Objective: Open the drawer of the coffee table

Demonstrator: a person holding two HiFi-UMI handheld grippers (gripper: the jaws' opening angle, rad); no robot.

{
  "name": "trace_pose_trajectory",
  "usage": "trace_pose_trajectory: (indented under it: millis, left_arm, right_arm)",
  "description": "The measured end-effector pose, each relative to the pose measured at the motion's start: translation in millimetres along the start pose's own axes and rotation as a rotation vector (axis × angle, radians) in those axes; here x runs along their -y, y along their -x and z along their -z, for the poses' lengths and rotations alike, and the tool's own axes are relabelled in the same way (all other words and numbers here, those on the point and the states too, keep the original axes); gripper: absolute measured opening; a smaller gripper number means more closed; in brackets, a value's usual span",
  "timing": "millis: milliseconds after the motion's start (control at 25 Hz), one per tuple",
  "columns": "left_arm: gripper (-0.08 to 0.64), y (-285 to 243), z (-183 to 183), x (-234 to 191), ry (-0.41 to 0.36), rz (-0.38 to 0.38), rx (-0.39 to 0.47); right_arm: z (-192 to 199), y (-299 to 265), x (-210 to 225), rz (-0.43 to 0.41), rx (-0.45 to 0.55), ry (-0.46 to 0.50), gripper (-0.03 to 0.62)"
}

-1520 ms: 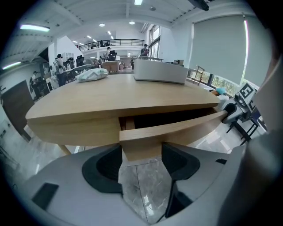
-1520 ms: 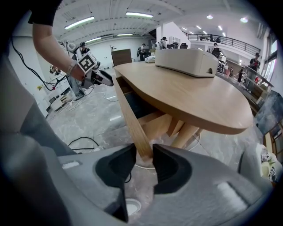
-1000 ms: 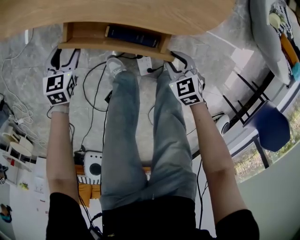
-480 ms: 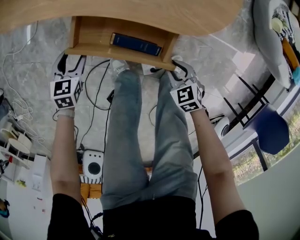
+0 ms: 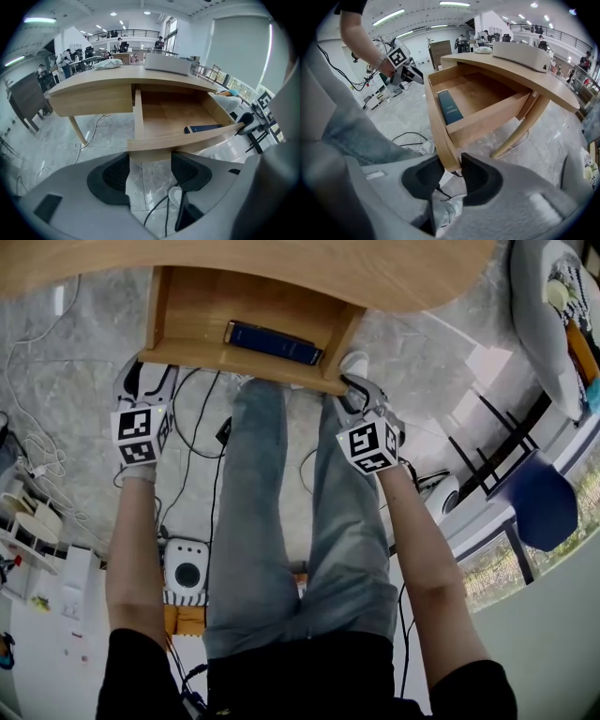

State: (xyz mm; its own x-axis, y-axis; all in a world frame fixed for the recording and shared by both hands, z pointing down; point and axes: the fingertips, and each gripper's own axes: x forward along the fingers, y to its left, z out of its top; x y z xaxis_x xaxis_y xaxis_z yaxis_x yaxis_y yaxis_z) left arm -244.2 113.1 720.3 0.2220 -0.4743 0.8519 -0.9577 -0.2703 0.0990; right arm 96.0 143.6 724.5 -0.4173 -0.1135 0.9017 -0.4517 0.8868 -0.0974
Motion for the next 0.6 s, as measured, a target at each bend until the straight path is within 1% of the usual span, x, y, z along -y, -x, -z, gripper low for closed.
trace_pose_trajectory:
  millis: [160,360,600]
  left_arm:
    - [0.281,1,6,0,0.006,-0.001,-0.007]
    - [0.281,1,23,0,0.013,-0.004,-0.035]
    - [0.281,-4,33,-1,0.018,-0.004,-0.052]
  right_arm:
    - [3,-3,-6,-0.005,-0.015,0.005,0.106]
    - [11,-9,-20,-0.033,-0.050,0.042,0.106]
    - [16,-19,-26,-0.034,-0.081,0.067,0.107]
